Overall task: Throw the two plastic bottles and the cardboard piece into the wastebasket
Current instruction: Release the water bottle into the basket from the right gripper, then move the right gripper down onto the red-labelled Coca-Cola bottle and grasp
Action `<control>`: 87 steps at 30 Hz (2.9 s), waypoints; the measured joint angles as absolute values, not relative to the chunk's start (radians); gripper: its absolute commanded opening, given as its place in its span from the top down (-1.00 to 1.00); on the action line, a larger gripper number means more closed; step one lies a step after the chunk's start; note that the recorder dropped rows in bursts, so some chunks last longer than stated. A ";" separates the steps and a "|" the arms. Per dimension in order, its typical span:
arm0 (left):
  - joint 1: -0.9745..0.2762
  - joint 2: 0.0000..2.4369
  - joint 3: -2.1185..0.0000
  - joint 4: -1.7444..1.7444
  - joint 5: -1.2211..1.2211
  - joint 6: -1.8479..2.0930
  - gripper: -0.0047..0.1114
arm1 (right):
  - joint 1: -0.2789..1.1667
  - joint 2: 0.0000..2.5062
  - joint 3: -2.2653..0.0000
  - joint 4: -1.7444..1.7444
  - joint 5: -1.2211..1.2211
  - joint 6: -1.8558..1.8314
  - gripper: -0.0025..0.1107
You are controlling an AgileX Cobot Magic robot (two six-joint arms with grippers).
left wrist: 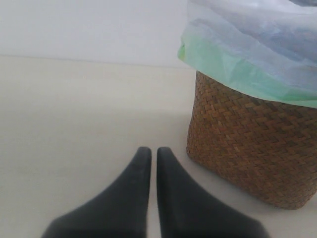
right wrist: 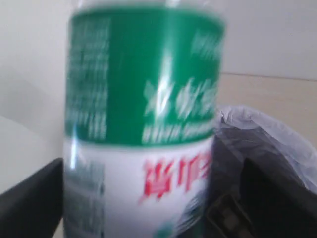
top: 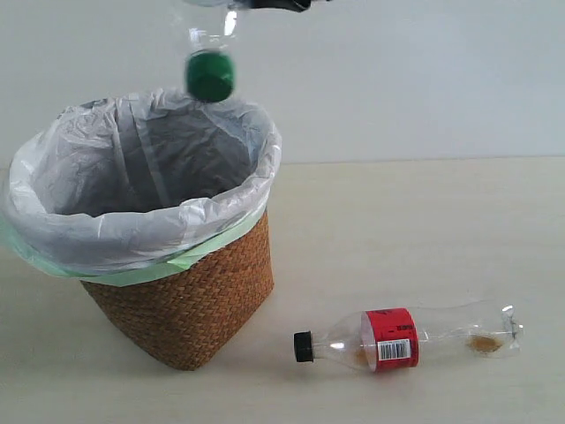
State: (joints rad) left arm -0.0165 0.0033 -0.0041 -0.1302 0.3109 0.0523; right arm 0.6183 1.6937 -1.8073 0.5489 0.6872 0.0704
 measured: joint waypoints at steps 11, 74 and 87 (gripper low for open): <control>-0.016 0.003 -0.004 -0.130 0.311 0.052 0.85 | 0.572 1.734 -1.840 -0.086 0.977 0.349 -0.04; -0.016 0.003 -0.004 -0.130 0.311 0.052 0.85 | 0.526 1.761 -0.990 -0.229 0.739 -0.505 -0.24; -0.016 0.003 -0.004 -0.130 0.311 0.052 0.85 | 0.527 1.864 -0.988 -0.227 0.707 -0.433 0.40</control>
